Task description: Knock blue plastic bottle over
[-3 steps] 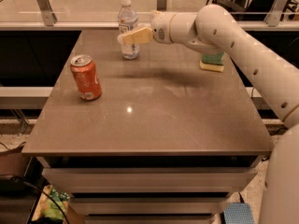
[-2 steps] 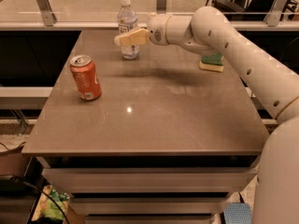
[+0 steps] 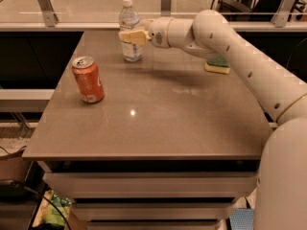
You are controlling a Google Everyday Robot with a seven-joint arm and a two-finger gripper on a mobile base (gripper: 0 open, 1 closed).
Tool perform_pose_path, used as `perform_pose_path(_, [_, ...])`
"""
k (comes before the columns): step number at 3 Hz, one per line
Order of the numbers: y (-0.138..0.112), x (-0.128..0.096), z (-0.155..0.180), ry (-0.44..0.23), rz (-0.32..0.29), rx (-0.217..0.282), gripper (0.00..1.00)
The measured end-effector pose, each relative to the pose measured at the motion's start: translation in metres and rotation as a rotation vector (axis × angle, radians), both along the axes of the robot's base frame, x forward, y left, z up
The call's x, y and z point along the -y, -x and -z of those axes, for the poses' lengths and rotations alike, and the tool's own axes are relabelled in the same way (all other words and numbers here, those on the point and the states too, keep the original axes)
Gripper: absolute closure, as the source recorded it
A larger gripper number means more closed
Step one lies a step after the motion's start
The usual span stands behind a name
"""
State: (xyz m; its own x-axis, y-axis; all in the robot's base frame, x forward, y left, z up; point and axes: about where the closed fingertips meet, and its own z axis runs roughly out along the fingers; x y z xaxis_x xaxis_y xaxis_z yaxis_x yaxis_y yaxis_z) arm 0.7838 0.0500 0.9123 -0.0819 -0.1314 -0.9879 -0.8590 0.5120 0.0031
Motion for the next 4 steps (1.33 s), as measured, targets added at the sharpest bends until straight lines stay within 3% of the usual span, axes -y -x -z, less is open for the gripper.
perform_pose_path(2, [0.0009,-0.0064,0.0012,-0.001,-0.009,-0.002,0.87])
perform_pose_path(3, [0.0013,-0.0094,0.0017,-0.001,-0.013,-0.003,1.00])
perform_pose_path(4, [0.0013,-0.0095,0.0017,-0.001,-0.013,-0.003,1.00])
